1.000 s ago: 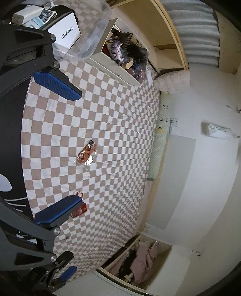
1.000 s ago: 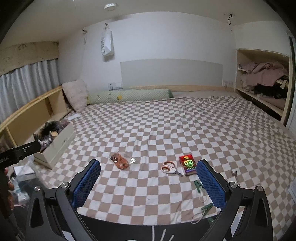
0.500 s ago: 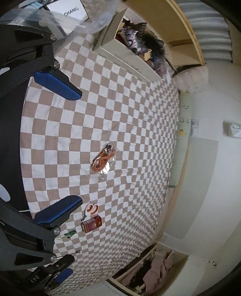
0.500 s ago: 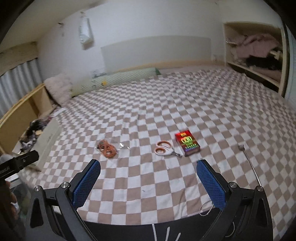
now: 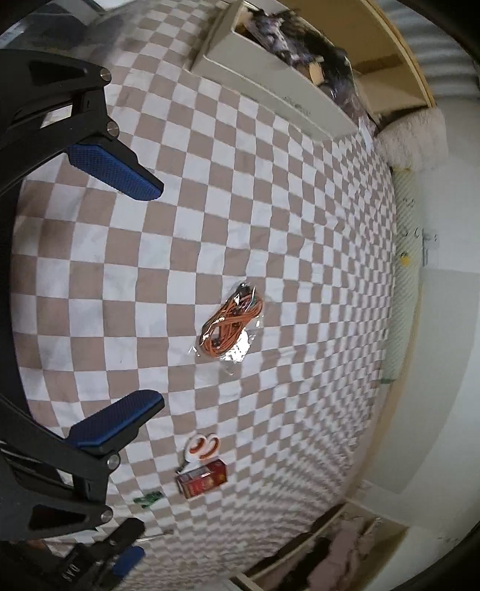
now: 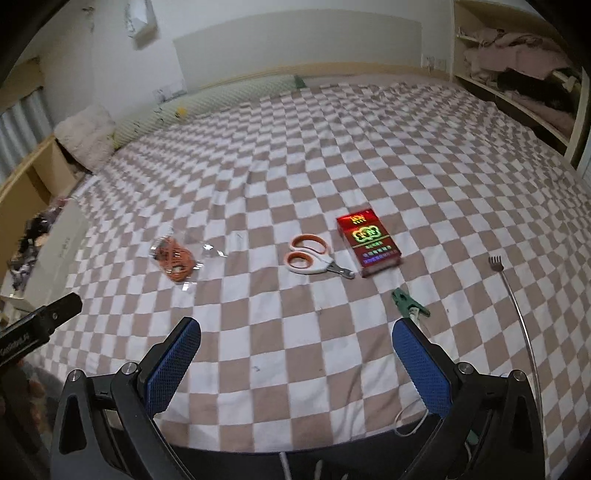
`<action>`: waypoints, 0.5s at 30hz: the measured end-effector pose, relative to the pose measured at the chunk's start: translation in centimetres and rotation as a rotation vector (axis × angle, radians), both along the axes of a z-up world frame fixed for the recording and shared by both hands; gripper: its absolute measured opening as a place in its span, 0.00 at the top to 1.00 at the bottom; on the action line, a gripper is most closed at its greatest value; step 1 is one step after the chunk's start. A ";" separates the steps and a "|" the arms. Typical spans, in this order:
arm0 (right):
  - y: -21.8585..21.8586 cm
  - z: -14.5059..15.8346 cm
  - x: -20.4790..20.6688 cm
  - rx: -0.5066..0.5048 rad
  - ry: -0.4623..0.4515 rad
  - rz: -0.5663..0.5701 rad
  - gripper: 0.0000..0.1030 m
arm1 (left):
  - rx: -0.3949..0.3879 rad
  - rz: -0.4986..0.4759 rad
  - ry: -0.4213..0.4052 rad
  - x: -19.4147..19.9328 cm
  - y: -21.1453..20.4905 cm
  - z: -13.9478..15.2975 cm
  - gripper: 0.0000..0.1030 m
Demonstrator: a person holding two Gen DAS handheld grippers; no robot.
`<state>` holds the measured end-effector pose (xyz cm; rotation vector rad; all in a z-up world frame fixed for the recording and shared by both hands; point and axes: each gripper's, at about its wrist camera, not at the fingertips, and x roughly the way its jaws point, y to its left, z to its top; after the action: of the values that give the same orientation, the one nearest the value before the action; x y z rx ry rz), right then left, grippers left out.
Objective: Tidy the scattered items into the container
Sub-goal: 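Move the left tool toward the orange cable bag while the right tool approaches the scissors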
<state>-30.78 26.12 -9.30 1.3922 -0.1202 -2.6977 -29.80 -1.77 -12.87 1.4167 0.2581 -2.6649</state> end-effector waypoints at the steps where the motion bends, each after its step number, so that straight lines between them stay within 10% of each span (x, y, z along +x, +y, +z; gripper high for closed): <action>1: 0.2 -0.2 -0.4 0.006 -0.008 0.000 0.00 | 0.005 -0.003 -0.007 -0.4 0.1 -0.3 0.00; 15: 1.2 -2.5 -5.9 -0.072 -0.074 0.009 0.00 | 0.107 -0.043 -0.063 -6.3 0.9 -3.3 0.00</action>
<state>-36.64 27.33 -11.82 1.4680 -0.2137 -2.6081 -36.07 -0.91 -16.12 1.5517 0.3734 -2.6714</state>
